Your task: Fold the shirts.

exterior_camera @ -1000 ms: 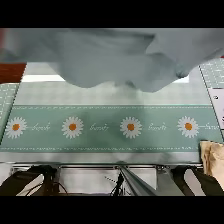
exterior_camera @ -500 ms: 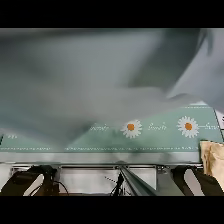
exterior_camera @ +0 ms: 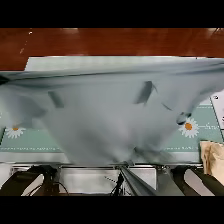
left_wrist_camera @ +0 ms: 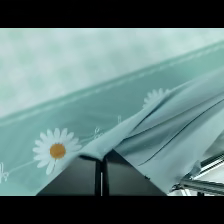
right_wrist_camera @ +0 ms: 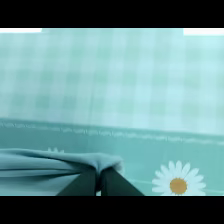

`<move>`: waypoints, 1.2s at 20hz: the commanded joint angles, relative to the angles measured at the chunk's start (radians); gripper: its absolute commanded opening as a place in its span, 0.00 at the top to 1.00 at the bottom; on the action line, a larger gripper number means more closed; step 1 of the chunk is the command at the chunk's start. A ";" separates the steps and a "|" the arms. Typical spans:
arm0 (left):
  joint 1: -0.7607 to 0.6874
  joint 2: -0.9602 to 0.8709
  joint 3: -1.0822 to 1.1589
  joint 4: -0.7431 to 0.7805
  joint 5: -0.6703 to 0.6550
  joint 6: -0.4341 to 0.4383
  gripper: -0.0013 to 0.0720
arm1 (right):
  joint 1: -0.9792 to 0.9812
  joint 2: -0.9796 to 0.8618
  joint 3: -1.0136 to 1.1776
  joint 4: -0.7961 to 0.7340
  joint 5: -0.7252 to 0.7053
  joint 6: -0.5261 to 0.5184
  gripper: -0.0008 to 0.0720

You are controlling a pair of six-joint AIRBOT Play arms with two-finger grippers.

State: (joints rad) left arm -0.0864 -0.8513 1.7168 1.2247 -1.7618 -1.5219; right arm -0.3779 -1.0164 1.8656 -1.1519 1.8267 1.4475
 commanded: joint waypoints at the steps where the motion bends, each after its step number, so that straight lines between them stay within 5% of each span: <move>1: 0.001 -0.109 -0.175 0.044 0.153 0.080 0.95 | 0.124 -0.182 -0.049 -0.146 -0.063 -0.024 0.97; 6: 0.001 -0.401 -0.190 0.043 0.425 0.136 0.95 | 0.246 -0.431 -0.049 -0.259 -0.494 0.025 0.97; 11: 0.001 -0.627 -0.190 0.040 0.637 0.141 0.95 | 0.246 -0.561 -0.049 -0.297 -0.732 0.095 0.97; 15: 0.001 -0.764 -0.190 0.040 0.671 0.137 0.95 | 0.246 -0.674 -0.049 -0.282 -0.700 0.098 0.97; 21: 0.001 -0.904 -0.189 0.034 0.500 0.084 0.88 | 0.247 -0.817 -0.049 -0.260 -0.478 0.098 0.97; 22: 0.001 -0.911 -0.190 0.024 0.465 0.084 0.83 | 0.247 -0.824 -0.049 -0.252 -0.464 0.098 0.97; 24: 0.001 -0.911 -0.187 0.014 0.416 0.069 0.53 | 0.246 -0.820 -0.049 -0.226 -0.441 0.100 0.97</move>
State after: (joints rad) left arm -0.0879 -1.7363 1.5272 1.2526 -1.2659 -1.4296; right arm -0.1303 -1.8126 1.8168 -1.4109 1.3128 1.5452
